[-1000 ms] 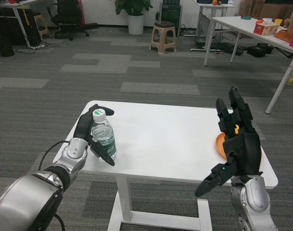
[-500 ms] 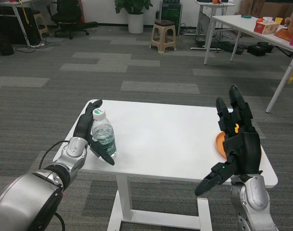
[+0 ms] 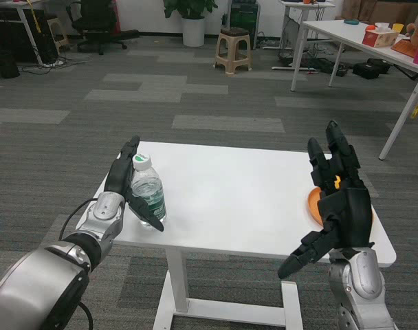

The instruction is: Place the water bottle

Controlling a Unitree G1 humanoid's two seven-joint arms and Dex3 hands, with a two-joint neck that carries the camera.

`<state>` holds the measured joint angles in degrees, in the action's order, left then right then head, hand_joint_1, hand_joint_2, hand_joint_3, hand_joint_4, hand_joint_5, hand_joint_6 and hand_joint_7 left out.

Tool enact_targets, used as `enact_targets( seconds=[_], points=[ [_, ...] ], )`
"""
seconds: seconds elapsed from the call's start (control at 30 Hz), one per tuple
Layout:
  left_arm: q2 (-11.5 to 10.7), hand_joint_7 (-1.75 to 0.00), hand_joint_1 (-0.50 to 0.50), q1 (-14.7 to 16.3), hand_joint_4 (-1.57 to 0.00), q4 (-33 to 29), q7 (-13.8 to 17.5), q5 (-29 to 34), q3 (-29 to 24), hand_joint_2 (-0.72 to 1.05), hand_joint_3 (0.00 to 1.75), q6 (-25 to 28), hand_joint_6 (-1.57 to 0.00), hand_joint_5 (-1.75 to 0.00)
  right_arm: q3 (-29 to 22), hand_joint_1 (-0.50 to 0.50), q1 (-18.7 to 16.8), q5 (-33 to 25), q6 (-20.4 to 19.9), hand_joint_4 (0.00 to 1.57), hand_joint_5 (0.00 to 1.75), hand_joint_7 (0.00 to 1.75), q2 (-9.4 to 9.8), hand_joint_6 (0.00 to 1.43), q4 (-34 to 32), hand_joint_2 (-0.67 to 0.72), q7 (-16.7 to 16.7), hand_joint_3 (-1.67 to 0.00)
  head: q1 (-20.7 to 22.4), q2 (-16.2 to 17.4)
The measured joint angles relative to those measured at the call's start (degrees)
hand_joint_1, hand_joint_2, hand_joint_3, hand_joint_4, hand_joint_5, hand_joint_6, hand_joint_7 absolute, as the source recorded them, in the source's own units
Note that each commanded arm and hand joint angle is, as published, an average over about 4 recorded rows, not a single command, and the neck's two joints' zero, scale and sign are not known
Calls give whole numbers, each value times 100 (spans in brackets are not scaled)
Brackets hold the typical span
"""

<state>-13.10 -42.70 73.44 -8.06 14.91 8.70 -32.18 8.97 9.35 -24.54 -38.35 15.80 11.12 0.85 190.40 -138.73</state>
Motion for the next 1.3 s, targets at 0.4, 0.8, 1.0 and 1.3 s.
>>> enact_targets(
  seconds=[0.4,0.8,1.0,1.3],
  points=[
    [-94,0,-48,481,0,-1318,379,1049,-7,-64,9,-67,0,-41,5,-8,0,0,-2,14,0,0,-2,0,4,72,0,0,-9,-14],
    [-357,0,-48,1241,0,-3161,529,1415,-761,-64,7,45,0,-41,13,-8,0,0,-16,14,0,0,-9,0,7,72,0,0,20,-22],
    [-424,0,-48,1657,0,-4098,644,1429,-1155,-64,9,246,0,-41,16,-8,1,0,-25,14,0,0,-14,0,6,72,0,0,47,-25],
    [-514,0,-48,2135,0,-5858,1549,1539,-1634,-68,9,1236,0,-31,21,-8,3,0,-43,14,0,0,-23,0,8,72,0,0,41,-17]
  ],
)
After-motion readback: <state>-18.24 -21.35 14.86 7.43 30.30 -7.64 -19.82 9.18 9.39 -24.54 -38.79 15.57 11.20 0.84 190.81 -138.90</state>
